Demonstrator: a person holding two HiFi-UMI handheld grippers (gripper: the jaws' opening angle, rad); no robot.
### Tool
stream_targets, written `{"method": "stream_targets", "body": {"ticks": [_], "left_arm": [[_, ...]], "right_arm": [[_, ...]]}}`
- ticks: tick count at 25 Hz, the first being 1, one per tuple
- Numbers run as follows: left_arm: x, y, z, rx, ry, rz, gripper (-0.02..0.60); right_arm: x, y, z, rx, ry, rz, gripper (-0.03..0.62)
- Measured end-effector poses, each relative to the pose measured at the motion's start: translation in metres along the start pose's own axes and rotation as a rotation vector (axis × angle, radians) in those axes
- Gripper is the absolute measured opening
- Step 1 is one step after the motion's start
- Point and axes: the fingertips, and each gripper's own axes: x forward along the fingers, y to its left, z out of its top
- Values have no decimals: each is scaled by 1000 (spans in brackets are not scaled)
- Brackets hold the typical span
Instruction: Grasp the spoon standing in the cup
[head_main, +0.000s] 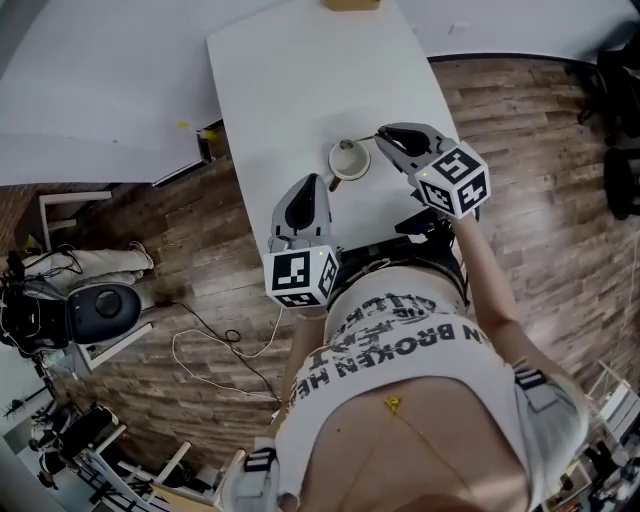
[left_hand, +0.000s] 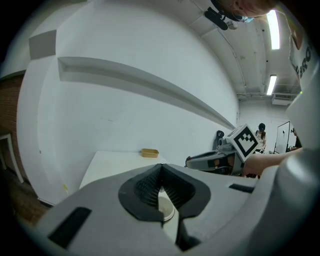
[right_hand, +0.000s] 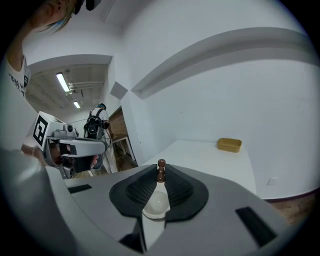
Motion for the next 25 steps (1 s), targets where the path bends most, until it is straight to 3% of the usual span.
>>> {"method": "stream_targets", "body": {"ticks": [11,25], "left_arm": [[-2,7,2,-3,-10,14,-5],[2,2,7,4,-21,1,-5]], "right_arm": [[-27,18,59,-110,-130,-22,46],[-43,31,82,-169,-198,-30,46]]}}
